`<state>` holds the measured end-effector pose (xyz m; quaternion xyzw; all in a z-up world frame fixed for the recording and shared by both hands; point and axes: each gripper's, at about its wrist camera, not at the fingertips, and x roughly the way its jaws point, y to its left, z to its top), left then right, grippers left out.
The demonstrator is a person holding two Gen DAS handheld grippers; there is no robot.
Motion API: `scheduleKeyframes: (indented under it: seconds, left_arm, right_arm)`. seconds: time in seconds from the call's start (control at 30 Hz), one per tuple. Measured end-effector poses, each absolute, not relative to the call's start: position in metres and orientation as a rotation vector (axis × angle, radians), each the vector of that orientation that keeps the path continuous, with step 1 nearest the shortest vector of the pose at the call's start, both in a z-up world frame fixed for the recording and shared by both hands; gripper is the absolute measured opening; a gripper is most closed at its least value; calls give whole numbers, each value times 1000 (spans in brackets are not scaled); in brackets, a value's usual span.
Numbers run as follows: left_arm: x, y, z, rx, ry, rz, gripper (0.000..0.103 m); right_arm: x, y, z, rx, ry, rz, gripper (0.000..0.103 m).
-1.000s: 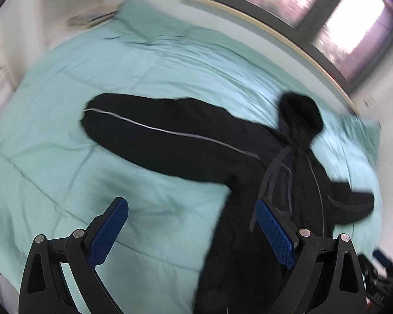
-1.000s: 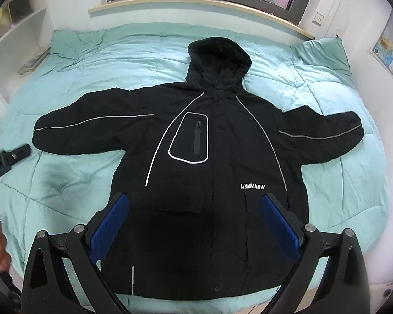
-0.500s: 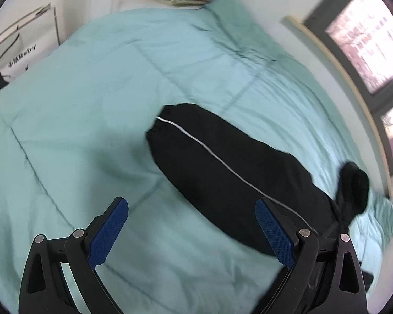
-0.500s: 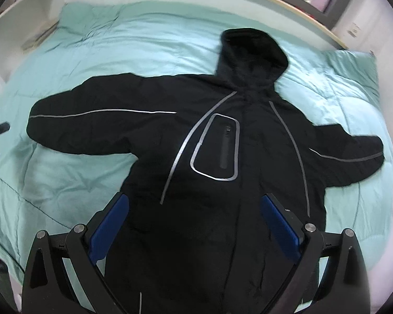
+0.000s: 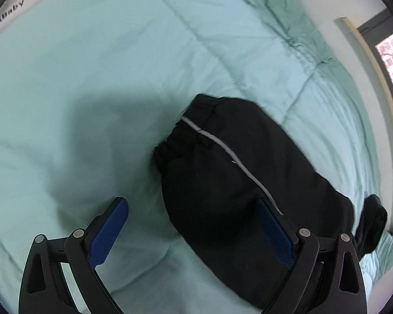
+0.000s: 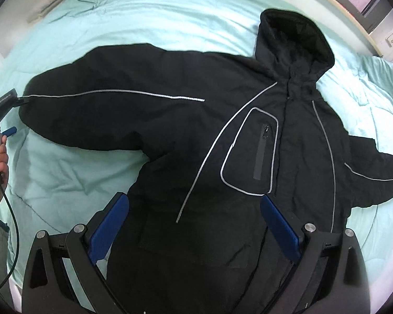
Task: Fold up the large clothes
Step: 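Grasp the sleeve cuff with the left gripper and lift it, then fold the held sleeve across the jacket body with the left gripper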
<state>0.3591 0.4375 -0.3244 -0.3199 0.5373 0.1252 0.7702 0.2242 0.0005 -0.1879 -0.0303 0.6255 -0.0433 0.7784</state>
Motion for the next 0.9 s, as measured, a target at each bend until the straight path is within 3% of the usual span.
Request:
scheduleKeyframes:
  seconds: [0.13,0.27,0.33,0.53,0.67,0.9]
  left_arm:
    - [365,438,-334,-709,1157,276,93]
    - [366,423,-322,-643,1114,221,32]
    - [364,417,-306,-595,1083,200,21]
    - [346,401,-242,-532,946,152,17]
    - [350,399,-247,-477,1022,244,14]
    - [339,286,-164,-216,879,-103,14]
  right_arm:
    - [234,-5,-198,-69,1364,-102,101]
    - [239,-8,-205,-65,1369,-107,101]
    - [240,-10,-208,-64,1372,-106,101]
    - [239,-14,-210,-53,1373,-107,101]
    - [236,-24,-209,-27,1371,-117,101]
    - [221,-59,-202,14,1336,-178,101]
